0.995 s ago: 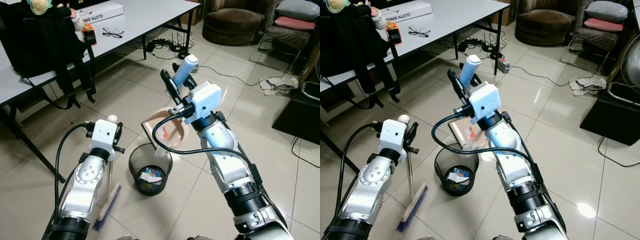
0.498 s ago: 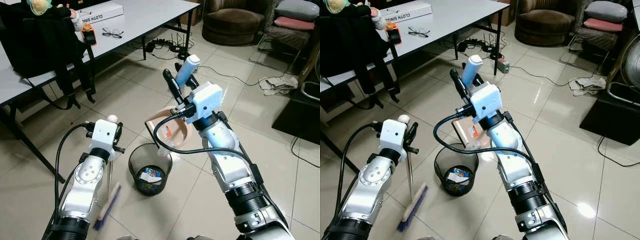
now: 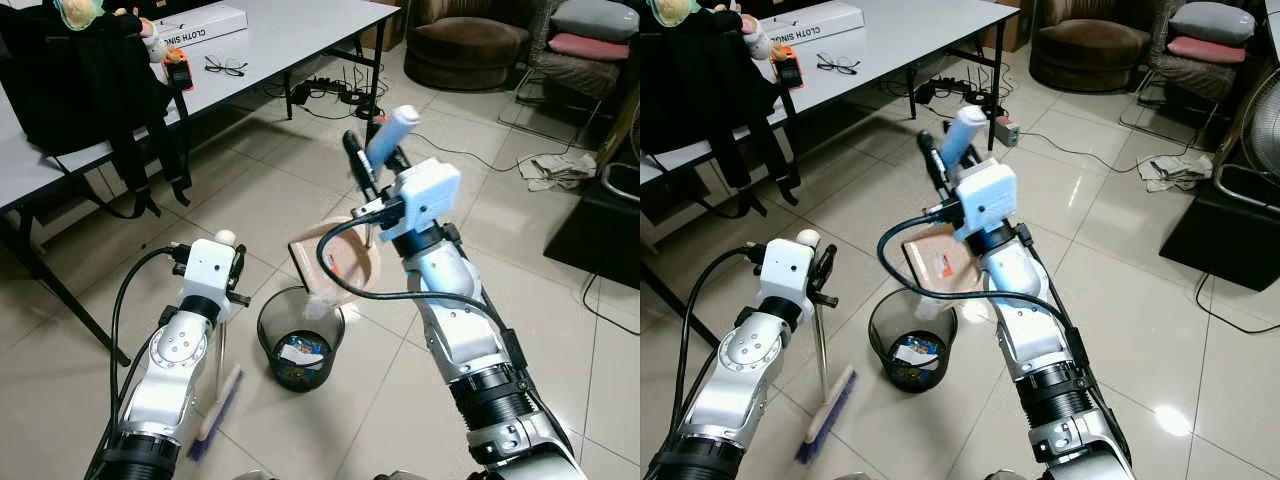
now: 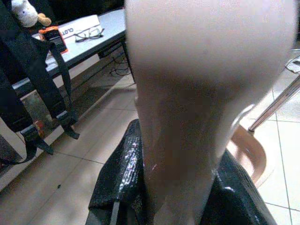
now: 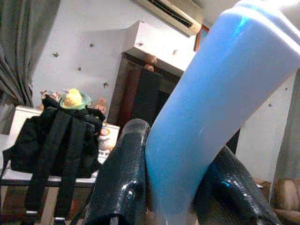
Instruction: Sweep floor
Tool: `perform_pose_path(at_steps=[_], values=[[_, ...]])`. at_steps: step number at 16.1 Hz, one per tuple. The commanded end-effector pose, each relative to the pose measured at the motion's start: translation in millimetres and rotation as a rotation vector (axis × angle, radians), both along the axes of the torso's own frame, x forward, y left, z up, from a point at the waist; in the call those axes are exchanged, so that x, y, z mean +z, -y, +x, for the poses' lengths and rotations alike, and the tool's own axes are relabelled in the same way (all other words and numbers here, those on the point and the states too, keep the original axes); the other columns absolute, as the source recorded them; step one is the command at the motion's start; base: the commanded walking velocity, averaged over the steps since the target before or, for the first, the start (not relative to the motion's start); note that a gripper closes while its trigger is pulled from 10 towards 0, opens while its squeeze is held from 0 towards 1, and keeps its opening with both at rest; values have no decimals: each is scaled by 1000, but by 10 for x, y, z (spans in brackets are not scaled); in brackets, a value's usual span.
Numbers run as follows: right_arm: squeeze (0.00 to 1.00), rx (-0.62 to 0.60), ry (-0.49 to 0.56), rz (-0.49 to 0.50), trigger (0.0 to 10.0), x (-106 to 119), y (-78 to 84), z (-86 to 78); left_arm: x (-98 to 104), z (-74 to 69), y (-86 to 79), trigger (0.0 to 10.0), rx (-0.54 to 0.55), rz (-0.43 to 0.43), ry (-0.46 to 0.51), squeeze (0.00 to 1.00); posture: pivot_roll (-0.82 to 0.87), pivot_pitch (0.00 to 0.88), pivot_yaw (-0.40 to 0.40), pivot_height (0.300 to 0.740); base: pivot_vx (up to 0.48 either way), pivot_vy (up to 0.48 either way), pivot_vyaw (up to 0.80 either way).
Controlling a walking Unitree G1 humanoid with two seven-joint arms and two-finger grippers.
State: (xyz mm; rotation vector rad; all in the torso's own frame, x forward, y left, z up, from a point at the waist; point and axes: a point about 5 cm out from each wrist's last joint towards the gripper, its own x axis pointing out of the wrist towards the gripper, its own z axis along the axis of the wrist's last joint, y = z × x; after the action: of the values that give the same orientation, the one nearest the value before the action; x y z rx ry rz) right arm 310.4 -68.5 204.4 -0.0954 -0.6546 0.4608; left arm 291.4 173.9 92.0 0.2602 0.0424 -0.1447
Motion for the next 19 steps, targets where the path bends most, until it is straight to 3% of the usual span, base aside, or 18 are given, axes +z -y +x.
perform_pose_path(at_steps=[1, 6, 7, 9, 10, 11, 13, 14, 15, 16, 19], values=[[0, 3, 60, 16, 10000, 131, -4, -4, 83, 25, 8, 10000, 1, 10, 41, 0, -36, 0, 16, 740, 0, 0, 0], [0, -1, 88, -33, 10000, 139, -17, -7, 83, 32, 5, 10000, 2, 12, 41, 0, -36, 0, 17, 740, 0, 0, 0], [0, -72, 106, -12, 10000, 200, 86, 23, 78, 34, 10, 10000, -8, 19, 36, 0, -36, 0, 18, 740, 0, 0, 0], [0, -271, 154, 54, 10000, 400, 447, 91, 43, 20, 31, 10000, -44, 32, 18, 0, -43, 0, 21, 740, 0, 0, 0], [0, -400, 144, 102, 10000, 481, 723, 133, 26, 11, 44, 10000, -62, 23, 9, 0, -45, 0, 21, 740, 0, 0, 0], [0, -543, 59, 116, 10000, 452, 1012, 200, -4, -11, 76, 10000, -103, 10, -12, 0, -50, 0, 22, 740, 0, 0, 0], [0, -675, -70, 123, 10000, 304, 1280, 248, -39, -44, 115, 10000, -150, 7, -34, 0, -58, 0, 22, 740, 0, 0, 0], [0, -712, -210, 155, 10000, 53, 1447, 244, -66, -59, 127, 10000, -167, 0, -50, 0, -58, 0, 21, 740, 0, 0, 0], [0, -736, -296, 146, 10000, -128, 1514, 209, -77, -64, 128, 10000, -171, -5, -55, 0, -60, 0, 19, 740, 0, 0, 0], [0, -748, -313, 131, 10000, -183, 1512, 181, -77, -65, 127, 10000, -171, -10, -53, 0, -61, 0, 18, 740, 0, 0, 0], [0, -720, -401, 70, 10000, -402, 1316, 105, -96, -63, 145, 10000, -193, -43, -67, 0, -62, 0, 17, 740, 0, 0, -431]])
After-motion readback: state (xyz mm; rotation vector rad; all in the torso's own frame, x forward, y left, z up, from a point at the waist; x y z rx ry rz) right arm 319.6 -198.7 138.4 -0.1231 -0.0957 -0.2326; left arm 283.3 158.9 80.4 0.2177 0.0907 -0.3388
